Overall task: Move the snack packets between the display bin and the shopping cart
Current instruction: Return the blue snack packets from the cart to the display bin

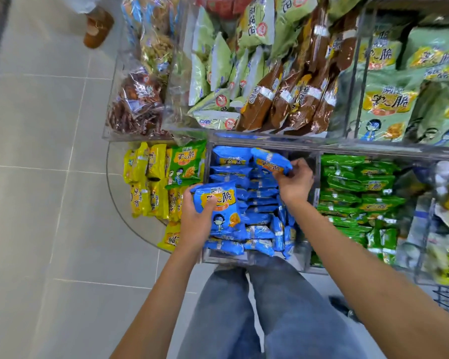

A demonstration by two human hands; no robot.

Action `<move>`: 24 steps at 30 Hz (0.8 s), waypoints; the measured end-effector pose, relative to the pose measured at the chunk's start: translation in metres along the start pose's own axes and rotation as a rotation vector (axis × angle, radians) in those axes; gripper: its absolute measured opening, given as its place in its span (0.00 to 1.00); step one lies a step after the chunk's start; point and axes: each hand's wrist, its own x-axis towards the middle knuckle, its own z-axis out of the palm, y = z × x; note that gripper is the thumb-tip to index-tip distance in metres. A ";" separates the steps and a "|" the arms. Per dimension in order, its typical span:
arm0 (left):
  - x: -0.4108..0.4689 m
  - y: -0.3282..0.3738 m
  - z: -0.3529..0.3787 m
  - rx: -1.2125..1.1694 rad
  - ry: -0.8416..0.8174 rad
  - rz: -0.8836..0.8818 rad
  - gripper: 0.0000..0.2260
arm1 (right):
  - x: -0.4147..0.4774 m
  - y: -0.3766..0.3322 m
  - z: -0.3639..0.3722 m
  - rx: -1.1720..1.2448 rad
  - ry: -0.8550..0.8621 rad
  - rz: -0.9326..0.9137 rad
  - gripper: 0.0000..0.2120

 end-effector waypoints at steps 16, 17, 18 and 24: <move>0.012 0.014 0.028 0.106 -0.077 -0.065 0.24 | -0.015 0.005 -0.001 0.071 -0.015 0.253 0.12; 0.013 0.016 0.031 0.118 -0.090 -0.048 0.24 | -0.024 0.005 -0.003 0.134 -0.066 0.256 0.13; 0.015 0.017 0.033 0.124 -0.107 -0.030 0.24 | -0.030 0.004 -0.005 0.173 -0.115 0.252 0.12; 0.019 0.020 0.044 0.171 -0.136 0.041 0.26 | -0.028 -0.017 -0.016 0.245 -0.249 0.215 0.01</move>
